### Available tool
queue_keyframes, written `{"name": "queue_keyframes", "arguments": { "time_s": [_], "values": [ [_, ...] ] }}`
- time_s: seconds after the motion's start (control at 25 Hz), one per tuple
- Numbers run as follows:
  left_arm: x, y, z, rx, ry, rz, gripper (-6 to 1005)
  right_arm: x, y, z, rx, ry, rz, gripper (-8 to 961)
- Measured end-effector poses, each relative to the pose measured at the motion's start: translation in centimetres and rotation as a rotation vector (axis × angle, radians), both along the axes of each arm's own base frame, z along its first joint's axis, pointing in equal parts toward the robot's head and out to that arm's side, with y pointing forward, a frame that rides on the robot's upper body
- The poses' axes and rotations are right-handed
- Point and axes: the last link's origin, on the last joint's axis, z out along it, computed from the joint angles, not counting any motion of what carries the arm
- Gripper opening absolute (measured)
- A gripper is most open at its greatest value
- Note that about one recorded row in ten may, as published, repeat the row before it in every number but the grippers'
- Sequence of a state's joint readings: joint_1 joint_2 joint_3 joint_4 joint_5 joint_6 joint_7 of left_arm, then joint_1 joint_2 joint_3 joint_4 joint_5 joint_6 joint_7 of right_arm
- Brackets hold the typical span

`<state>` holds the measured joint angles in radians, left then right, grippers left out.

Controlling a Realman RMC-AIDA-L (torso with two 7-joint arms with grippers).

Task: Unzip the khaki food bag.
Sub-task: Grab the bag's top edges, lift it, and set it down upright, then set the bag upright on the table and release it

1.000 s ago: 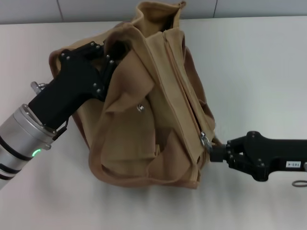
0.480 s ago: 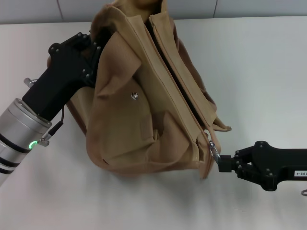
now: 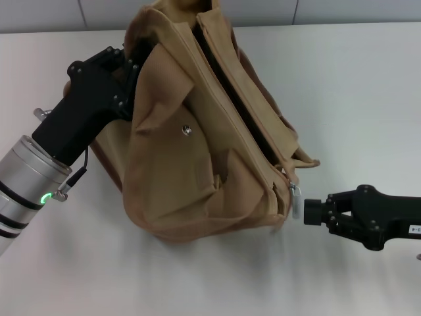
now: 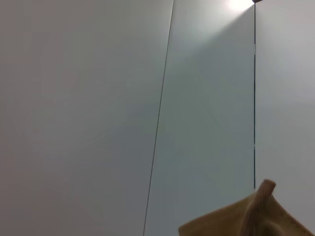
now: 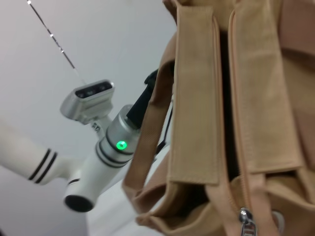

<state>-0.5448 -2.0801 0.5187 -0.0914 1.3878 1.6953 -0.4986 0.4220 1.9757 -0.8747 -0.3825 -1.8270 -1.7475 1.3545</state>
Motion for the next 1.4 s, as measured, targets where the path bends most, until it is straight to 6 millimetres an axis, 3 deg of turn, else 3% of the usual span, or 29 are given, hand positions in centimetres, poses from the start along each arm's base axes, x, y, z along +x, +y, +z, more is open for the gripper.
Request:
{"name": "queue_keyframes", "arguments": {
  "time_s": [0.32, 0.56, 0.84, 1.04, 1.24, 1.4],
  "values": [
    [-0.2, 0.2, -0.1, 0.000, 0.012, 0.016, 83, 1.3, -1.1, 0.9, 0.224, 0.000, 0.092, 261],
    [-0.2, 0.4, -0.2, -0.004, 0.018, 0.021, 83, 2.1, -1.6, 0.2, 0.581, -0.042, 0.157, 415],
    [-0.1, 0.4, -0.3, -0.008, 0.019, 0.023, 83, 1.5, -0.3, -1.1, 0.610, -0.056, 0.156, 636],
    [-0.1, 0.4, -0.3, -0.009, 0.019, 0.023, 83, 0.7, 0.8, -1.6, 0.594, -0.058, 0.174, 542],
    [-0.2, 0.5, -0.3, -0.011, 0.022, 0.029, 83, 0.3, 1.0, -1.9, 0.573, -0.053, 0.194, 307],
    [-0.3, 0.4, -0.3, -0.011, 0.023, 0.032, 83, 0.2, 1.1, -1.9, 0.571, -0.052, 0.199, 217]
  ]
}}
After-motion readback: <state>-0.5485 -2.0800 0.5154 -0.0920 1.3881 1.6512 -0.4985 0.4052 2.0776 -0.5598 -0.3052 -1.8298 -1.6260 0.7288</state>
